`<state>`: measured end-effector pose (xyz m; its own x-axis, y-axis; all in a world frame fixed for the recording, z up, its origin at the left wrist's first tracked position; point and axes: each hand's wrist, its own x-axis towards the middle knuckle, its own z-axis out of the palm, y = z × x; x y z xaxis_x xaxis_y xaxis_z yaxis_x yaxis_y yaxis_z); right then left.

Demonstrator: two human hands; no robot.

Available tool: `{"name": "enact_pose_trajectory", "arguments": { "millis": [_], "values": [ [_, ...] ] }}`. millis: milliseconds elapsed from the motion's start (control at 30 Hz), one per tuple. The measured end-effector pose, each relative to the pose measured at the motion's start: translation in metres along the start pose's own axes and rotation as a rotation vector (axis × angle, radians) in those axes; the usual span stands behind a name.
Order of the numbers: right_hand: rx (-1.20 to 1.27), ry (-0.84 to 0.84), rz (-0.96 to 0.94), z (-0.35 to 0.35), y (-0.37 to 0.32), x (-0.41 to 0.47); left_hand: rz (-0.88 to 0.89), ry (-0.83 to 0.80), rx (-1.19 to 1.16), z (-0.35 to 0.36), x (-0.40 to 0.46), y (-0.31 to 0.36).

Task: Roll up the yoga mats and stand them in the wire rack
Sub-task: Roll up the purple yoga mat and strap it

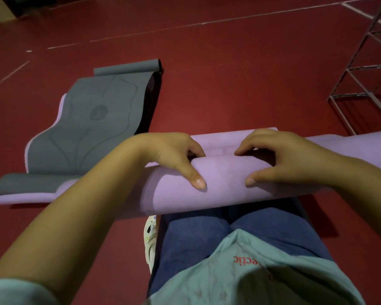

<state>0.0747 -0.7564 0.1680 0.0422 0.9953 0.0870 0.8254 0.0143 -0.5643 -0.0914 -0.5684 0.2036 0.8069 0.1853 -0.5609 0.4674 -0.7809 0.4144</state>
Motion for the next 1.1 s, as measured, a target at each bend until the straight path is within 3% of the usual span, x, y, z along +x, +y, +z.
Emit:
{"name": "enact_pose_trajectory", "arguments": {
  "millis": [167, 333, 467, 600, 800, 1100],
  "values": [
    [0.15, 0.038, 0.091, 0.0, 0.005, 0.002, -0.025, 0.001, 0.089, -0.001, -0.002, 0.005],
    [0.191, -0.026, 0.162, -0.007, 0.013, 0.017, 0.07, 0.461, 0.227, 0.018, -0.025, 0.007],
    [0.215, -0.077, 0.208, -0.012, 0.016, 0.025, 0.103, 0.557, 0.306, 0.036, -0.031, 0.008],
    [0.226, -0.062, 0.223, -0.014, 0.016, 0.03, 0.077, 0.551, 0.284, 0.034, -0.027, 0.003],
    [-0.085, 0.307, -0.057, 0.004, 0.007, 0.011, 0.059, 0.478, 0.136, 0.018, -0.021, -0.002],
    [0.002, 0.301, 0.0, 0.012, 0.015, 0.003, 0.025, 0.383, 0.05, 0.001, -0.008, -0.006]
  ]
}}
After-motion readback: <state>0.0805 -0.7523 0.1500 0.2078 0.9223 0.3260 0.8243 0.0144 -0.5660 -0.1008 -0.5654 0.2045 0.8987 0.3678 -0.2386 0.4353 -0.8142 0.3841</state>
